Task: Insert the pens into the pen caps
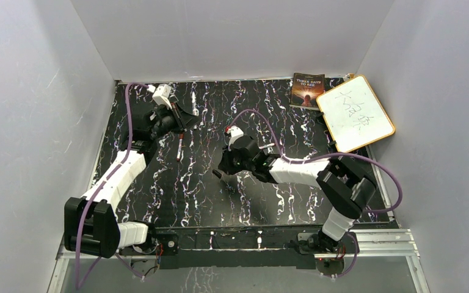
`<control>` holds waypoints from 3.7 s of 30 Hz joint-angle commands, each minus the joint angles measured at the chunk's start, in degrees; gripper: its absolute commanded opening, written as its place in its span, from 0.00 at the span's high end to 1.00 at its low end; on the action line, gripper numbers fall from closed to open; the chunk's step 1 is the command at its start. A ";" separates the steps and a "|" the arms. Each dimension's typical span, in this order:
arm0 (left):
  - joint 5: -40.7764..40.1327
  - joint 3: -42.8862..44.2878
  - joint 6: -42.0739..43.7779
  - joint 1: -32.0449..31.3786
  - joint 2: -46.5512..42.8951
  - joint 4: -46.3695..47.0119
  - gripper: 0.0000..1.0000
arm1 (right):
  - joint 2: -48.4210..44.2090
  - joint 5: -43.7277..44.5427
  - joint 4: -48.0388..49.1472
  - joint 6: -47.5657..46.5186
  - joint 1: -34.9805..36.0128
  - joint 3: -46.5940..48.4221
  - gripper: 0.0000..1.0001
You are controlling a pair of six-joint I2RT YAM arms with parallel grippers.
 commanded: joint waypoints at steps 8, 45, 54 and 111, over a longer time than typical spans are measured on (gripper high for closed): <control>1.60 -2.40 2.14 0.48 -0.58 4.05 1.00 | 5.31 -0.86 -1.96 -2.52 0.47 7.13 1.00; 2.25 -3.27 3.01 0.40 -2.76 3.14 1.00 | 11.66 -1.86 -2.97 1.14 -1.78 8.23 1.00; 2.37 -3.32 3.28 0.44 -2.77 3.08 1.00 | 14.91 -2.32 -3.78 -0.44 -2.28 14.06 1.00; 1.49 -2.93 4.63 -1.23 -4.48 1.94 1.00 | 24.18 28.62 -33.68 12.63 6.81 34.50 0.78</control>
